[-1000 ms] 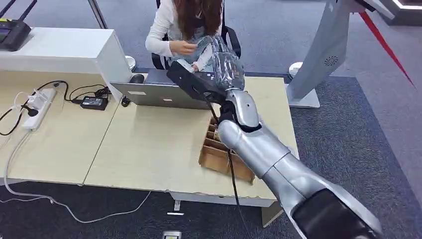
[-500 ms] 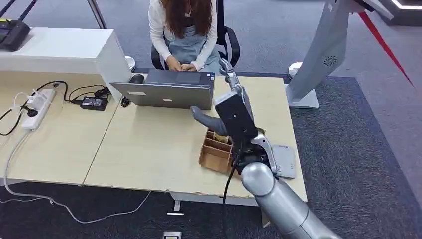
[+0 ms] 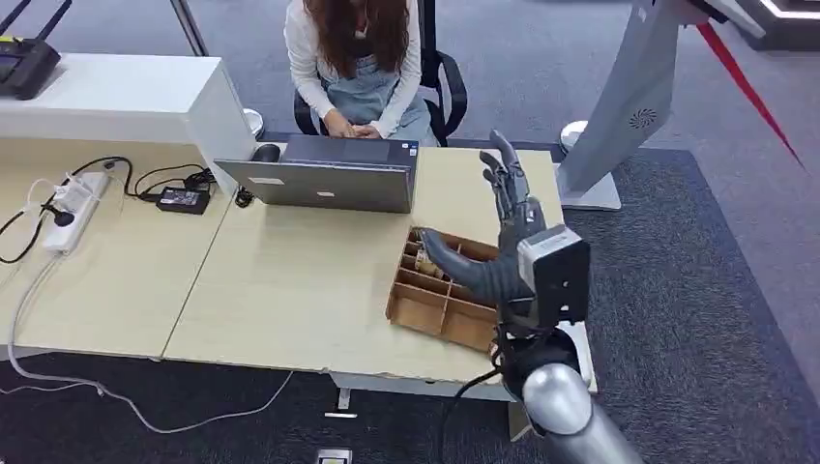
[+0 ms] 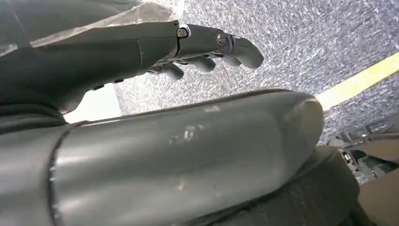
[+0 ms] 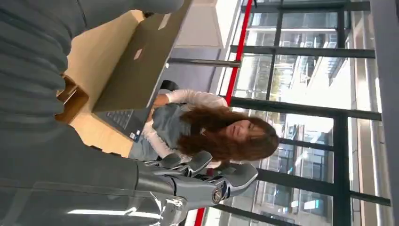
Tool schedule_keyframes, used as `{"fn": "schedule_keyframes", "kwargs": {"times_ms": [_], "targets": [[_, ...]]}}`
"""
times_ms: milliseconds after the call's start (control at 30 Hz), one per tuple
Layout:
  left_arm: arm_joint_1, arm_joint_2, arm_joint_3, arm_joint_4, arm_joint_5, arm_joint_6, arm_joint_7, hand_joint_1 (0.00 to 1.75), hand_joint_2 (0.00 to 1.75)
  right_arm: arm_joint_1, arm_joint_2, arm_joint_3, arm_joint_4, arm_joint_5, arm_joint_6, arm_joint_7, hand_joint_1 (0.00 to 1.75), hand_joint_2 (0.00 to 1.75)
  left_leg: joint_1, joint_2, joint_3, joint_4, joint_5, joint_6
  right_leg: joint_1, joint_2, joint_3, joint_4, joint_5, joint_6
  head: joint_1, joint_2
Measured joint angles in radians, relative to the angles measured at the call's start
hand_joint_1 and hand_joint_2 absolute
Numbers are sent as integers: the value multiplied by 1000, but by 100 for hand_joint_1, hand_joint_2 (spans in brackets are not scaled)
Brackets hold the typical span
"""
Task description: Pass the card to the sensor for recognition and then transmit it.
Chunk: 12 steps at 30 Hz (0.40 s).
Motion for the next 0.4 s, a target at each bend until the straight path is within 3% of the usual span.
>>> {"fn": "schedule_keyframes", "kwargs": {"times_ms": [400], "targets": [[0, -8, 13, 0, 21, 21, 18, 0, 0, 185, -31, -76, -46, -283, -27, -186, 0, 175, 0, 0, 0, 0, 0, 0, 0, 0, 0, 0, 0, 0, 0, 0]]}}
